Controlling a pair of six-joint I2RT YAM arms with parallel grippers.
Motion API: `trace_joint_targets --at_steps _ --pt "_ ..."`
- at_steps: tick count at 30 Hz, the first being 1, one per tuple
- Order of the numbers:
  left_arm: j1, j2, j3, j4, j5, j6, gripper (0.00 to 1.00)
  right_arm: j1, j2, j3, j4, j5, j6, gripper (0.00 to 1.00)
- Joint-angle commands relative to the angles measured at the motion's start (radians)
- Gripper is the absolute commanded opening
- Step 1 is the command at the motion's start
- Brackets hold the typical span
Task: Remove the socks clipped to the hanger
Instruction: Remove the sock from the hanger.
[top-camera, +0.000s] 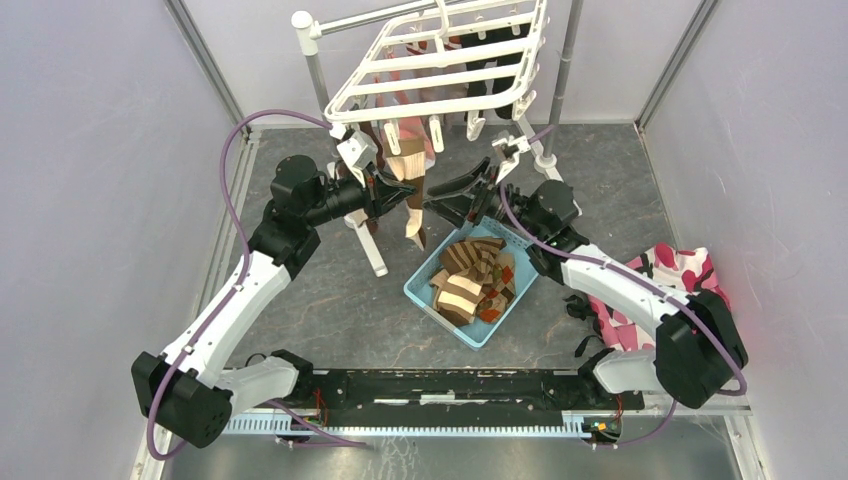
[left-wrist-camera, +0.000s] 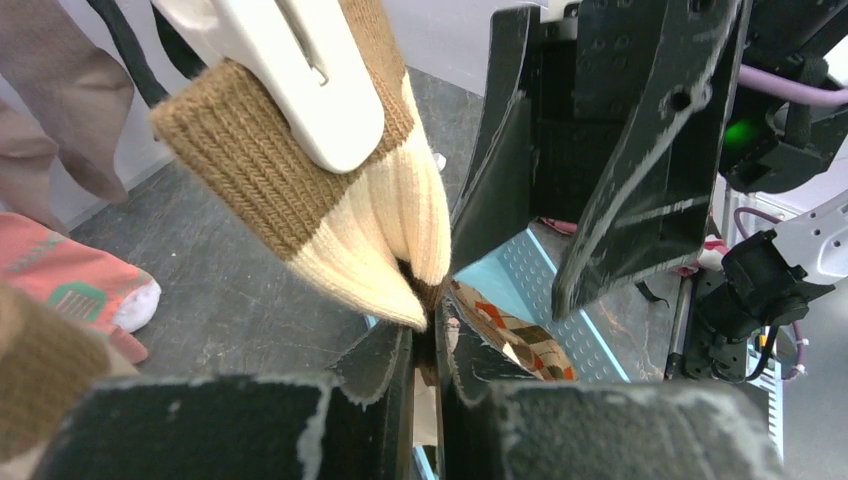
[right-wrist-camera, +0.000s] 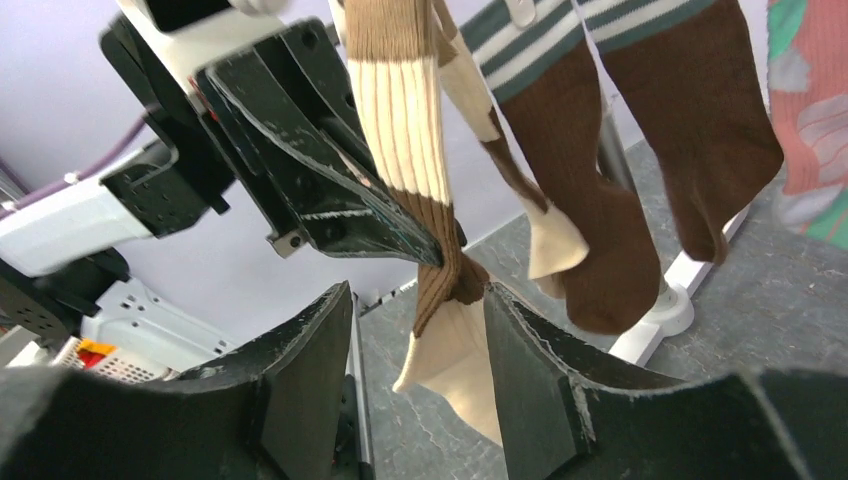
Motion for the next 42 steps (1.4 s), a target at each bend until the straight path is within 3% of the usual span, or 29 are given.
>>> trace_joint_targets --at_steps 1,6,12,15,18,20,24,27,30,33,42 --pt "-0.001 -0.032 0.030 0.039 0.029 -0.042 0.11 0.065 0.029 0.028 -0.008 0.026 -0.136 0.58" --pt "-0.001 -0.039 0.042 0.039 0.029 -0.067 0.10 0.104 0.063 0.036 -0.011 0.047 -0.162 0.56" --pt "-0.012 -0.053 0.054 0.038 0.037 -0.121 0.09 0.130 0.072 0.013 0.011 0.152 -0.183 0.46" --pt "-0.016 -0.062 0.052 0.034 0.036 -0.144 0.09 0.151 0.070 0.017 0.030 0.211 -0.190 0.32" --pt "-0.016 -0.075 0.052 0.023 0.030 -0.152 0.09 0.160 0.051 0.007 0.059 0.210 -0.169 0.08" --pt "-0.016 -0.091 0.054 0.011 0.016 -0.161 0.11 0.162 0.016 -0.011 0.059 0.201 -0.157 0.00" --pt "-0.016 -0.123 0.046 -0.013 -0.021 -0.177 0.27 0.160 -0.068 -0.058 0.025 0.157 -0.140 0.00" --pt "-0.015 -0.149 0.035 -0.052 -0.072 -0.182 0.68 0.154 -0.145 -0.090 -0.070 0.145 -0.161 0.00" --pt "-0.016 -0.166 0.032 -0.088 -0.114 -0.181 0.82 0.126 -0.195 -0.105 -0.132 0.121 -0.154 0.00" --pt "-0.015 -0.183 0.028 -0.108 -0.139 -0.169 0.88 0.081 -0.248 -0.134 -0.157 0.086 -0.113 0.00" --pt "-0.015 -0.200 0.031 -0.113 -0.112 -0.099 0.90 -0.106 -0.397 -0.150 -0.226 -0.017 -0.032 0.00"
